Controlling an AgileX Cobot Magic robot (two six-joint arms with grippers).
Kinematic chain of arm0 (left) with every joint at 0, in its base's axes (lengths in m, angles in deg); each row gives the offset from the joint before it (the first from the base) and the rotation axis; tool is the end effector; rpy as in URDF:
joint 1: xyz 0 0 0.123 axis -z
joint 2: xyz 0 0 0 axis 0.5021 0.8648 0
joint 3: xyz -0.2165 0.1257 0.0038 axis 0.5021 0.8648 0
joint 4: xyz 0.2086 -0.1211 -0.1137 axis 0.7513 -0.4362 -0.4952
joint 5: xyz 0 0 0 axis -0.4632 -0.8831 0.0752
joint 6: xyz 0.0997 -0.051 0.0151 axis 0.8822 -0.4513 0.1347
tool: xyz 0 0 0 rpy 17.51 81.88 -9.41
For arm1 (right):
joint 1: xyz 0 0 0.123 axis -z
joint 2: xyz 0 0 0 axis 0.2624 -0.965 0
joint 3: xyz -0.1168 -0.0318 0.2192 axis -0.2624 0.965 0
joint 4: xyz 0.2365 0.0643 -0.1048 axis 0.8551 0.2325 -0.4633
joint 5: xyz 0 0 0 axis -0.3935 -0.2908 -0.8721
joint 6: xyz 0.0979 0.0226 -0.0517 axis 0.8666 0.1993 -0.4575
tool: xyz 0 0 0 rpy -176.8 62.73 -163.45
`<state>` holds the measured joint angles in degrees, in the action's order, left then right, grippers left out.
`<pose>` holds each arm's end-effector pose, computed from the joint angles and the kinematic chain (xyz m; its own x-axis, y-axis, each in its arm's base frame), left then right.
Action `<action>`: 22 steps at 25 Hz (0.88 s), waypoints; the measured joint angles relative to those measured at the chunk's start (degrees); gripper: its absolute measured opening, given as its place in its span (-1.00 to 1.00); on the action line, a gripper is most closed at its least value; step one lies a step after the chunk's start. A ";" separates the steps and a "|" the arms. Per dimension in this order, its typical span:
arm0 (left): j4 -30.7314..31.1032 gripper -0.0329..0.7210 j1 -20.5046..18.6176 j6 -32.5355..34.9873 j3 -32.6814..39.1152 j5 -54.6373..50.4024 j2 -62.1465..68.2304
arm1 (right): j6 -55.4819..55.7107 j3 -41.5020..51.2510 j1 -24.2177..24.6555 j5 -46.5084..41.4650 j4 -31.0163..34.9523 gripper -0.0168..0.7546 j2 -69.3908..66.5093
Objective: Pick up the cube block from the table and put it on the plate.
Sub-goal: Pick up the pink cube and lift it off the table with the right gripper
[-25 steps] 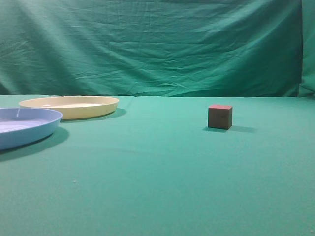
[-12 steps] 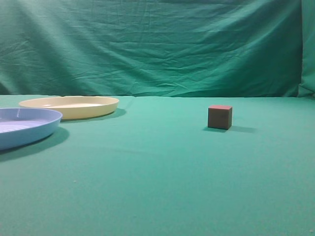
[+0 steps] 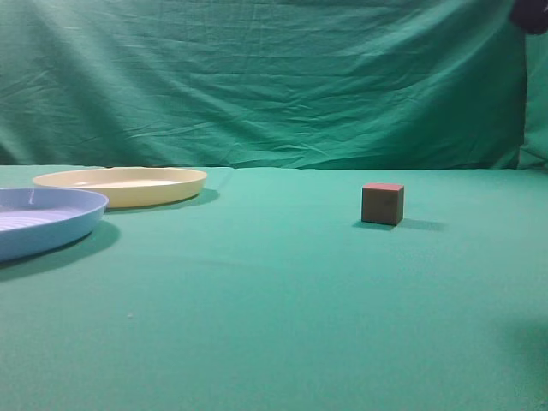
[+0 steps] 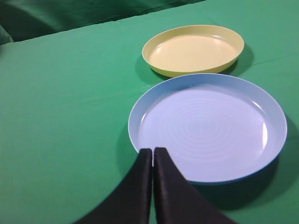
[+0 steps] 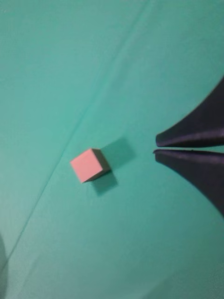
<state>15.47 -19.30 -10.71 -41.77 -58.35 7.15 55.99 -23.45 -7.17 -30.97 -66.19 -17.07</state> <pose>0.1229 -0.0160 0.1710 -0.2489 0.1527 -0.9564 0.1529 0.9813 0.1169 0.2510 0.1172 0.2058 -0.5900 -0.4746 -0.6532 -0.5876 0.8072 -0.0558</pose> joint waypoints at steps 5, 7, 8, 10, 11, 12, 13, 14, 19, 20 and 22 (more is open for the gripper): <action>0.00 -0.91 0.00 0.00 0.00 0.00 0.00 | -1.36 -4.44 -3.86 5.25 0.13 -0.45 -11.39; 0.00 -0.91 0.00 0.00 0.00 0.00 0.00 | -1.46 -6.34 -3.86 6.10 0.93 0.03 -15.91; 0.00 -0.91 0.00 0.00 0.00 0.00 0.00 | -1.46 -7.08 -3.86 6.53 1.41 0.33 -18.09; 0.00 -0.91 0.00 0.00 0.00 0.00 0.00 | -1.46 -8.74 -3.86 7.23 2.69 0.65 -21.87; 0.00 -0.91 0.00 0.00 0.00 0.00 0.00 | -1.46 -9.42 -3.86 7.39 2.94 0.73 -23.78; 0.00 -0.91 0.00 0.00 0.00 0.00 0.00 | -1.46 -10.22 -3.86 7.45 3.06 0.72 -25.55; 0.00 -0.91 0.00 0.00 0.00 0.00 0.00 | -1.46 -10.97 -3.86 7.58 3.09 0.72 -26.93; 0.00 -0.91 0.00 0.00 0.00 0.00 0.00 | -1.46 -11.73 -3.86 7.58 3.18 0.72 -28.46; 0.00 -0.91 0.00 0.00 0.00 0.00 0.00 | -1.46 -14.20 -3.86 9.91 3.29 0.56 -34.46; 0.00 -0.91 0.00 0.00 0.00 0.00 0.00 | -1.46 -14.68 -3.86 10.19 3.29 0.47 -35.22; 0.00 -0.91 0.00 0.00 0.00 0.00 0.00 | -1.46 -15.46 -3.86 10.62 3.41 0.26 -36.70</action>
<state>15.47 -19.30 -10.71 -41.77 -58.35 7.15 54.53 -38.91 -11.03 -20.36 -62.79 -53.77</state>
